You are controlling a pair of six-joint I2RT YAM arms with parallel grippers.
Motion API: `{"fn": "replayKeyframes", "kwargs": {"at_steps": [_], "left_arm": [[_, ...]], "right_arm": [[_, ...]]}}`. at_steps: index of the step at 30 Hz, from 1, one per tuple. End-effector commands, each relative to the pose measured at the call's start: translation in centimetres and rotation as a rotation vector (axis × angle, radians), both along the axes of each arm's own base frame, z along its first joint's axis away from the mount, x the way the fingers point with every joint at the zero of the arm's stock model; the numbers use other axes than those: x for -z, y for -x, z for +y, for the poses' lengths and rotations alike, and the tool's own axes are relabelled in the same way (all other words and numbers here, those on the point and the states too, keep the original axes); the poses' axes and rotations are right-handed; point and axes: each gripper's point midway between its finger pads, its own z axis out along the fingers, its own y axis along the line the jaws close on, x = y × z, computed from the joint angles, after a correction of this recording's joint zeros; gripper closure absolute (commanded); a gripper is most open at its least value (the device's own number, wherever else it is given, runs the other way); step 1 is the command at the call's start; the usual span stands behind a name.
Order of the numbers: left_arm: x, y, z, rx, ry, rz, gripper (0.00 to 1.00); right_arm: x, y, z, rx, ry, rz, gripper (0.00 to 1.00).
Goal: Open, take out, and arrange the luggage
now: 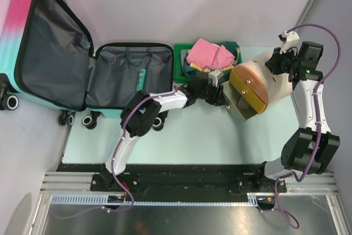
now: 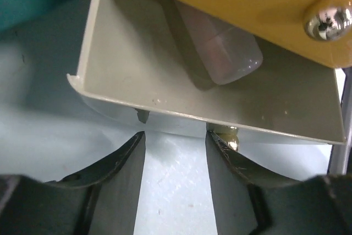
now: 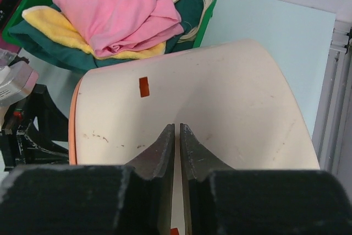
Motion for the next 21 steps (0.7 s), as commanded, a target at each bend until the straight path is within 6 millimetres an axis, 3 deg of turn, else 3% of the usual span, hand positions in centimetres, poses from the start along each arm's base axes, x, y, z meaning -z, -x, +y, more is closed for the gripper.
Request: {"fn": "replayKeyframes", "kwargs": {"at_steps": [1,4,11,17,21], "left_arm": [[-3.7,-2.1,-2.8,-0.043,0.123,-0.084,0.45],[-4.0,-2.0,-4.5,-0.033,0.166,-0.103,0.39],[-5.0,-3.0,-7.7,-0.054,0.249,-0.152,0.36],[-4.9,-3.9,-8.7,-0.097,0.266,-0.186,0.27],[-5.1,-3.7,-8.2,-0.097,0.247,-0.226,0.24]], "right_arm": [[11.1,5.9,1.2,0.025,-0.072,0.456,0.89],[11.6,6.3,1.3,0.024,-0.077,0.475,0.89],[11.9,6.7,1.7,0.013,-0.08,0.491,0.89],[11.9,6.7,1.9,0.006,-0.075,0.488,0.88],[11.9,6.9,2.1,0.002,-0.071,0.493,0.88]]}}
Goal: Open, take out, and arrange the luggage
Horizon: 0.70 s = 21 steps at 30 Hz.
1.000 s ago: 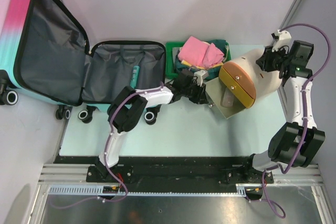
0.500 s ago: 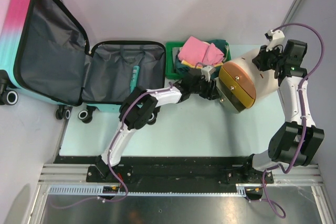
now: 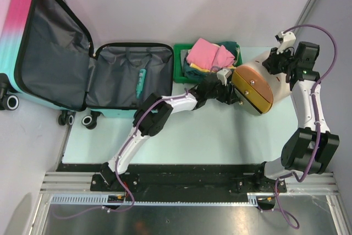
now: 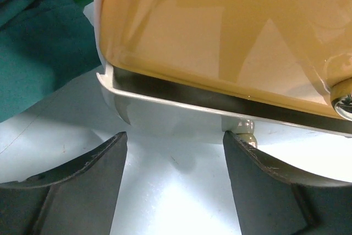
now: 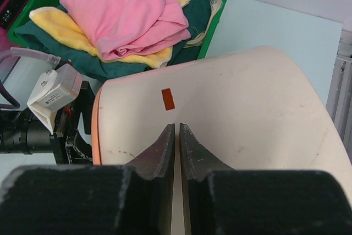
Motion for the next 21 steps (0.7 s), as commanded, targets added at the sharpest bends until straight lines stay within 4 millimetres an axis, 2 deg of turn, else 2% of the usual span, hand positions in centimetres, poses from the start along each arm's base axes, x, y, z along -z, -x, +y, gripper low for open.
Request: {"fn": "replayKeyframes", "kwargs": {"at_steps": [1,4,7,8,10,11,12,14,15,17,21], "left_arm": [[-5.5,-0.3,-2.0,-0.03,0.114,-0.156,0.23],[-5.2,0.0,-1.6,-0.043,0.098,-0.166,0.22],[-4.9,0.2,-1.4,-0.046,0.1,-0.149,0.22],[-5.3,0.4,-1.1,-0.049,0.099,-0.149,0.23],[-6.2,0.9,-0.7,-0.042,0.121,-0.16,0.24],[-5.5,1.7,-0.1,-0.024,0.111,-0.155,0.24],[-7.2,1.9,0.1,-0.016,0.133,-0.188,0.24],[-7.1,2.7,0.5,0.004,0.126,-0.195,0.23],[-7.5,2.7,0.7,0.006,0.128,-0.205,0.23],[-7.3,2.9,0.8,0.014,0.122,-0.21,0.23],[-7.3,3.2,0.5,0.026,0.129,-0.209,0.23]], "right_arm": [[11.6,7.3,1.0,0.033,-0.067,0.512,0.88],[11.7,7.4,1.0,0.036,-0.073,0.518,0.88],[10.9,7.0,0.8,0.04,-0.076,0.481,0.82],[10.4,6.7,0.4,0.052,-0.078,0.459,0.76],[7.7,6.3,0.3,0.046,-0.115,0.39,0.67],[6.6,6.2,-0.7,0.072,-0.138,0.358,0.54],[5.1,6.0,-1.1,0.079,-0.15,0.316,0.48],[2.1,5.1,-2.0,0.101,-0.179,0.23,0.39],[1.1,5.0,-3.4,0.136,-0.192,0.197,0.37],[-1.3,4.2,-4.7,0.167,-0.208,0.12,0.34],[-1.7,2.8,-8.4,0.268,-0.183,0.091,0.28]]}}
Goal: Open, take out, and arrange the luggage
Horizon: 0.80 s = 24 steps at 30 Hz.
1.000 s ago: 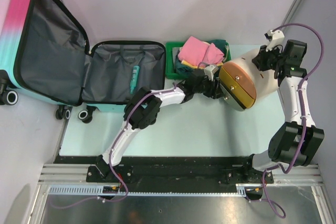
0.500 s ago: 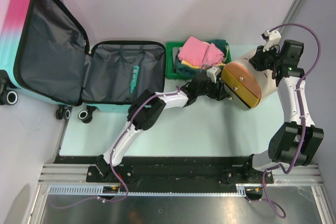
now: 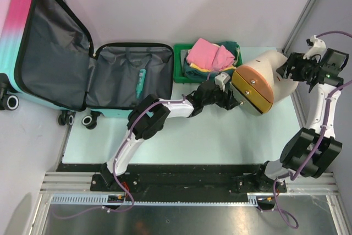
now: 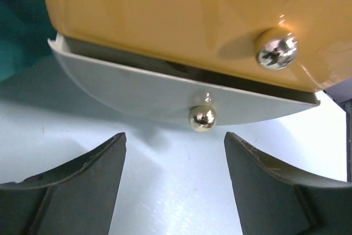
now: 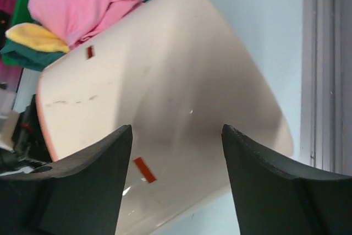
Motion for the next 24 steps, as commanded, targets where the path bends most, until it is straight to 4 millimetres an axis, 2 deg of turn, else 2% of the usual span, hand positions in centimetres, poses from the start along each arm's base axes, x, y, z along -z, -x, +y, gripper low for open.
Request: {"fn": "replayKeyframes", "kwargs": {"at_steps": [1,2,5,10,13,16,18,23,24], "left_arm": [[-6.1,0.1,-0.8,0.029,0.102,-0.12,0.23],[-6.2,0.0,-1.0,0.031,0.105,-0.126,0.23],[-6.4,-0.3,-1.1,0.024,0.108,-0.132,0.23],[-6.0,-0.3,-1.3,0.017,0.11,-0.119,0.23],[-5.3,-0.2,-1.5,0.021,0.107,-0.096,0.23],[-4.6,-0.3,-1.5,0.005,0.098,-0.088,0.23],[-3.9,-0.6,-1.4,-0.014,0.09,-0.08,0.24],[-4.1,-1.4,-2.2,-0.038,0.115,-0.063,0.24],[-3.4,-1.6,-2.3,-0.043,0.112,-0.053,0.24]], "right_arm": [[-0.1,-1.5,-2.6,0.084,-0.033,0.034,0.27],[-0.6,-2.0,-3.0,0.083,-0.032,0.021,0.25],[0.1,-3.4,-4.6,0.096,-0.053,0.02,0.25],[-1.0,-5.3,-5.2,0.064,-0.043,-0.043,0.25],[-0.1,-6.1,-5.3,0.05,-0.067,-0.022,0.24],[2.0,-6.0,-4.4,0.002,-0.113,0.034,0.27],[2.7,-5.7,-3.4,-0.031,-0.123,0.056,0.31],[5.3,-3.8,-0.7,-0.077,-0.178,0.142,0.35],[5.7,-3.4,-0.1,-0.088,-0.188,0.162,0.36]]}}
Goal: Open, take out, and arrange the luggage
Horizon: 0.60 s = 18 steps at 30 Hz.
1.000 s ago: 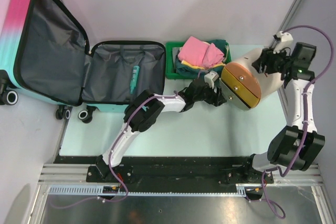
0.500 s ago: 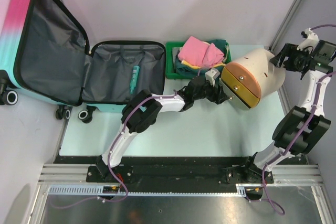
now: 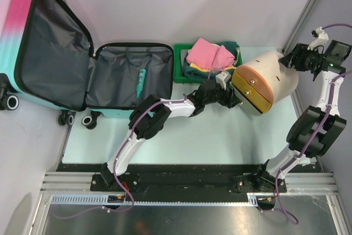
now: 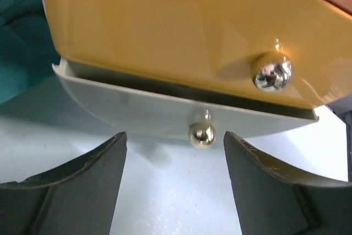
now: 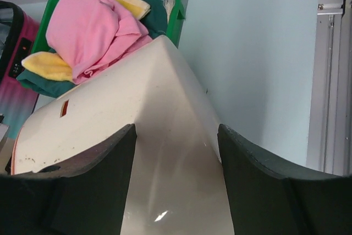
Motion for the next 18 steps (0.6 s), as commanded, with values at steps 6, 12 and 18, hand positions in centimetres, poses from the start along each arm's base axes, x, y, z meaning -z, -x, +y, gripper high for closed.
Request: {"fn": "replayKeyframes", "kwargs": {"at_steps": [6,12,18], "left_arm": [[-2.4,-2.5,-3.3,-0.058,0.129,0.043,0.27],[-1.8,-2.3,-3.8,-0.042,0.138,0.09,0.3],[-4.0,0.4,0.8,0.046,0.063,0.017,0.31]], "right_arm": [[6.4,4.3,4.9,-0.072,-0.112,0.256,0.41],[6.8,5.3,6.1,-0.087,-0.146,0.296,0.5],[6.8,5.0,5.4,-0.062,-0.126,0.283,0.51]]}}
